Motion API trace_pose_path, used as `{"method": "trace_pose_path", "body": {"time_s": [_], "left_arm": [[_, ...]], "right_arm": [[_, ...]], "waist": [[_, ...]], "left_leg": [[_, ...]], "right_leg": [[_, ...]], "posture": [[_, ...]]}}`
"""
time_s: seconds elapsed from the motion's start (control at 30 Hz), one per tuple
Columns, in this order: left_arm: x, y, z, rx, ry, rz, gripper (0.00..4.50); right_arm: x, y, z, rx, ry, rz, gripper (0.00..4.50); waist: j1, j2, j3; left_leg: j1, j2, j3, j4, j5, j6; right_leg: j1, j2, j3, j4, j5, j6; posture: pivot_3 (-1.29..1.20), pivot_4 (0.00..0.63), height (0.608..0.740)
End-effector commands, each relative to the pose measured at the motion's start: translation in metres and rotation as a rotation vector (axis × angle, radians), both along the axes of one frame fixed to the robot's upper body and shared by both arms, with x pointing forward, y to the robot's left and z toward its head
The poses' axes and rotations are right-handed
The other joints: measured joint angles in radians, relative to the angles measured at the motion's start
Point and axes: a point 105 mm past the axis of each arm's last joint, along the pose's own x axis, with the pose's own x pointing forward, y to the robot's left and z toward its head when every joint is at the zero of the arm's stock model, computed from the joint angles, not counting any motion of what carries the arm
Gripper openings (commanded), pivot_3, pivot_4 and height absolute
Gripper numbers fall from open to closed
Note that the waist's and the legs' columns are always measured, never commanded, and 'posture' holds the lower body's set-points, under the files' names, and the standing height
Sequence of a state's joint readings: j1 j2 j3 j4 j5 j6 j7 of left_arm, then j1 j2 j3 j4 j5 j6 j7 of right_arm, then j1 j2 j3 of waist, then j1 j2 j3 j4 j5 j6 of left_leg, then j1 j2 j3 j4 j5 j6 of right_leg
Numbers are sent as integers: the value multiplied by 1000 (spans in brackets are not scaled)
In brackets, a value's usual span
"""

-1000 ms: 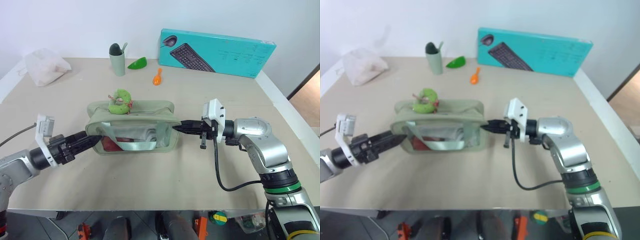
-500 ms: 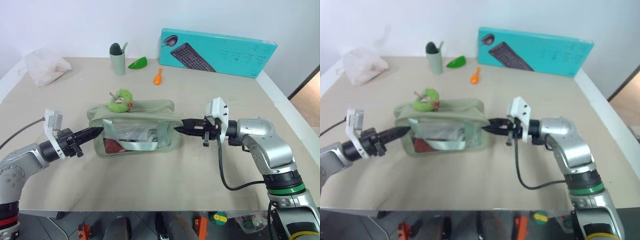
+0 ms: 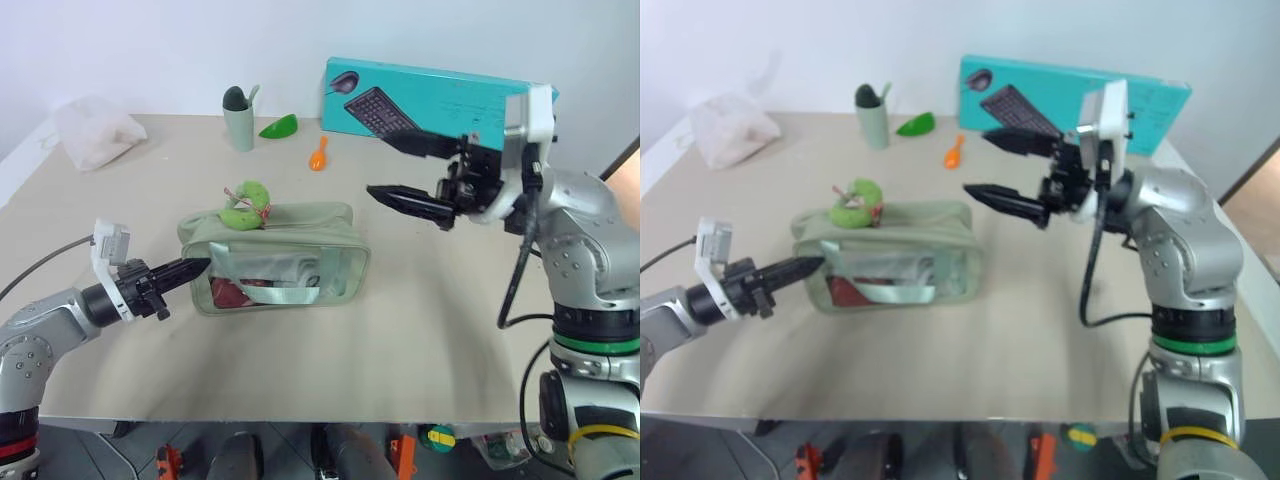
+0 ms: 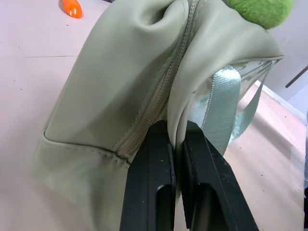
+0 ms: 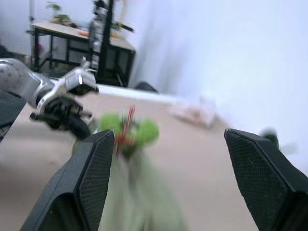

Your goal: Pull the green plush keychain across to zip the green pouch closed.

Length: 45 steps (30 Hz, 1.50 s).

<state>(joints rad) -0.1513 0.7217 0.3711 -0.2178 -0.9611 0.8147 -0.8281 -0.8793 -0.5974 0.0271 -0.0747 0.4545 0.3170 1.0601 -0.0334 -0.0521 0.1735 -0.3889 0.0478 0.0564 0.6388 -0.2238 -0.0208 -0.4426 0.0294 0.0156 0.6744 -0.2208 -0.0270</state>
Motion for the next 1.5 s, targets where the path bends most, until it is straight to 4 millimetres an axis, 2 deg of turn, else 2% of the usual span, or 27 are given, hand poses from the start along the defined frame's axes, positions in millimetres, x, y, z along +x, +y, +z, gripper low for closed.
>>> {"method": "trace_pose_path", "body": {"time_s": [0.03, 0.17, 0.3, 0.5, 0.83, 1.0, 1.03, 1.1, 1.3, 1.33, 1.37, 1.5], "left_arm": [[-5, -12, 2, 2, -7, -54, 0], [-7, -13, 1, -1, -11, -47, 0], [-9, -12, 0, -8, -18, -31, 0], [-12, -11, -1, -12, -20, -17, 0], [-13, -8, -5, -23, -13, 1, 0], [-14, -8, -6, -26, -13, 6, 0], [-14, -7, -7, -26, -13, 9, 0], [-14, -6, -7, -26, -12, 13, 0], [-16, -5, -8, -25, -10, 16, 0], [-16, -5, -8, -24, -10, 16, 0], [-16, -5, -9, -24, -10, 16, 0], [-13, -4, -8, -23, -10, 16, 0]], "right_arm": [[12, 37, -13, -213, -228, -7, 3771], [18, 56, -27, -332, -375, 46, 3771], [18, 63, -32, -362, -432, 89, 3771], [16, 69, -36, -372, -457, 133, 3771], [2, 98, -36, -334, -472, 228, 3771], [1, 107, -38, -321, -468, 243, 3771], [1, 108, -38, -320, -464, 244, 3240], [2, 108, -40, -323, -455, 249, 2678], [1, 105, -45, -332, -434, 272, 619], [0, 105, -45, -333, -433, 273, 170], [1, 104, -46, -334, -431, 273, 25], [2, 100, -47, -345, -426, 267, 25]], "waist": [[0, 0, 0], [13, 0, 0], [13, 0, 0], [13, 0, 0], [12, 0, 0], [12, 0, 0], [12, 0, 0], [12, 0, 0], [12, 0, 0], [12, 0, 0], [12, 0, 0], [12, 0, 0]], "left_leg": [[0, 0, 0, 0, 0, 0], [-4, 0, -2, 0, 0, 0], [-7, -2, -1, 0, -3, 0], [-6, -2, -1, 0, -4, 1], [-4, 0, -1, 0, -3, -1], [-4, 0, -1, 0, -3, -1], [-4, 0, -1, 0, -3, -1], [-4, 0, -1, 0, -3, -1], [-4, 0, -1, 0, -3, -1], [-4, 1, -1, 0, -3, -1], [-4, 1, -1, 0, -3, -1], [-3, 1, -1, 0, -3, -1]], "right_leg": [[0, 0, 0, 0, 0, 0], [0, -2, -2, -3, -1, 0], [0, -5, -1, -9, 0, 0], [0, -5, -1, -8, 0, 0], [1, -2, -1, -7, 1, -2], [1, -2, -1, -7, 1, -2], [1, -2, -1, -7, 1, -2], [1, -2, -1, -7, 1, -2], [1, -2, -1, -7, 2, -2], [1, -2, -1, -7, 2, -2], [1, -2, -1, -7, 2, -2], [1, -2, -1, -7, 2, -2]], "posture": [[0, 150, 740], [0, 150, 740], [0, 150, 740], [0, 150, 740], [0, 150, 740], [0, 150, 740], [0, 150, 740], [0, 150, 740], [0, 150, 740], [0, 150, 740], [0, 150, 740], [0, 150, 740]]}}
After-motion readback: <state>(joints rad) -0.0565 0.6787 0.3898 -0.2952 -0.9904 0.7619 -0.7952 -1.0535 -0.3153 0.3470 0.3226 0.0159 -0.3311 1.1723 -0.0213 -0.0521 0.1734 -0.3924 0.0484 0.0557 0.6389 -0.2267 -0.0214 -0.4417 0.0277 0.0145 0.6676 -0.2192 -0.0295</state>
